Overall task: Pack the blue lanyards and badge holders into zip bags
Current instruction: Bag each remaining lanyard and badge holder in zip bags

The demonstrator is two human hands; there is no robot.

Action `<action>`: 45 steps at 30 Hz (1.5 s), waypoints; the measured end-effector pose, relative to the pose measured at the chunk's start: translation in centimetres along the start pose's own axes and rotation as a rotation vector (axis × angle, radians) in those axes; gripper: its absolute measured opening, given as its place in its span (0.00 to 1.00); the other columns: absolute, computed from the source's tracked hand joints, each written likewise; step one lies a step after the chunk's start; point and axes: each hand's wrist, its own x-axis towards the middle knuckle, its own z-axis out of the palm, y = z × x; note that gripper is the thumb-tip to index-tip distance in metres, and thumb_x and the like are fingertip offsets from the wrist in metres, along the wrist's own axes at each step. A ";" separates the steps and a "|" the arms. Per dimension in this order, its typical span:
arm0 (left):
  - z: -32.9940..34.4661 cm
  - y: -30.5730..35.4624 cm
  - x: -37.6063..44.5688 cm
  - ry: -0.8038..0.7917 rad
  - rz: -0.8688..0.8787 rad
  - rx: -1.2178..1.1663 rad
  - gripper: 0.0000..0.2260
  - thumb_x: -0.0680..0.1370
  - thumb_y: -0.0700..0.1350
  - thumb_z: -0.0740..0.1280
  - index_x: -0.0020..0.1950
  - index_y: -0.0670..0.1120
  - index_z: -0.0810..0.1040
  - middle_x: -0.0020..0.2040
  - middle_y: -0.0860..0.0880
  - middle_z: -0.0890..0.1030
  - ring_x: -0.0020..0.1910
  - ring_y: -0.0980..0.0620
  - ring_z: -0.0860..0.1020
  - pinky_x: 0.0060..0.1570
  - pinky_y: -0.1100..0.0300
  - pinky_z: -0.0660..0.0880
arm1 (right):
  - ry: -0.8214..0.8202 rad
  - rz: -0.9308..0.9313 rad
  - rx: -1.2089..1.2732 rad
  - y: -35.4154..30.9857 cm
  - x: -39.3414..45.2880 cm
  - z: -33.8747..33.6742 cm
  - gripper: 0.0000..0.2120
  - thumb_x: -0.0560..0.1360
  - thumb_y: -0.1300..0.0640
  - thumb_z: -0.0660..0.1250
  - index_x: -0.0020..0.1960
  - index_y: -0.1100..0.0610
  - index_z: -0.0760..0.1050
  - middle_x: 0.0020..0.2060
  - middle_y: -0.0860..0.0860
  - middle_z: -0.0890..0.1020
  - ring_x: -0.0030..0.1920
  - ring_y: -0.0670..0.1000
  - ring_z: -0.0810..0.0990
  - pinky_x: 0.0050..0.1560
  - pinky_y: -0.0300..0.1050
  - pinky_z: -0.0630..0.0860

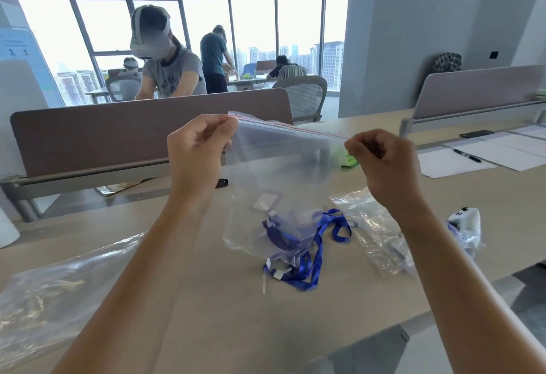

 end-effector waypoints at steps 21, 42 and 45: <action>17.3 -0.5 -5.1 -0.216 -0.123 -0.217 0.03 0.79 0.40 0.70 0.48 0.41 0.83 0.36 0.46 0.80 0.34 0.54 0.76 0.38 0.66 0.74 | 0.392 0.096 -0.125 2.1 2.8 -14.6 0.02 0.75 0.55 0.71 0.44 0.51 0.81 0.31 0.45 0.80 0.34 0.47 0.77 0.41 0.48 0.76; 27.3 -22.7 -2.6 -0.573 -0.198 0.678 0.14 0.76 0.48 0.71 0.62 0.47 0.79 0.49 0.49 0.80 0.48 0.48 0.79 0.52 0.51 0.79 | -0.088 0.573 -0.350 25.6 10.1 -5.7 0.24 0.78 0.54 0.73 0.69 0.63 0.75 0.54 0.53 0.82 0.55 0.52 0.81 0.64 0.46 0.76; 26.1 -22.9 -2.6 -0.610 -0.142 0.684 0.15 0.77 0.50 0.72 0.62 0.48 0.79 0.54 0.48 0.78 0.49 0.48 0.78 0.53 0.50 0.78 | -0.113 0.508 -0.410 25.2 9.1 -5.0 0.19 0.78 0.54 0.73 0.65 0.63 0.78 0.54 0.55 0.84 0.56 0.54 0.82 0.64 0.48 0.77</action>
